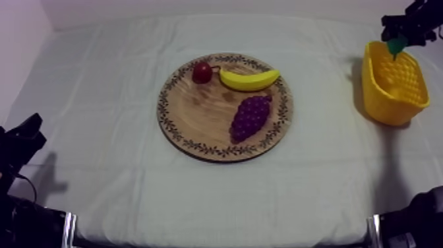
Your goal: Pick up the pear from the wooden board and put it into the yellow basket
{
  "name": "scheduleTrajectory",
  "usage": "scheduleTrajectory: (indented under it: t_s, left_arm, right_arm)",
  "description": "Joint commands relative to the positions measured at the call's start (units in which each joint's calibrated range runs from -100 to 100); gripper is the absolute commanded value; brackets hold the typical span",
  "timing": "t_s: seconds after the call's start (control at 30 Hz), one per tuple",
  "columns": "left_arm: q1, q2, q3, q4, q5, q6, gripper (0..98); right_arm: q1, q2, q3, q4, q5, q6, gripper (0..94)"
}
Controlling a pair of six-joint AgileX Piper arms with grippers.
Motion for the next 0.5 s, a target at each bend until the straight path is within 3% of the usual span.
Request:
scheduleTrajectory:
  t_s: [0.0, 0.27, 0.47]
  left_arm:
    - [-0.01, 0.0, 0.05, 0.01, -0.01, 0.01, 0.1]
    - [-0.01, 0.0, 0.05, 0.01, -0.01, -0.01, 0.1]
    - [-0.01, 0.0, 0.05, 0.01, -0.01, 0.01, 0.1]
  right_arm:
    - [0.26, 0.16, 0.37, 0.3, -0.03, -0.48, 59.9]
    - [-0.72, -1.3, 2.68, 3.59, 1.17, -5.53, 73.3]
    - [-1.74, -11.01, 6.96, 3.44, 3.43, -6.27, 69.3]
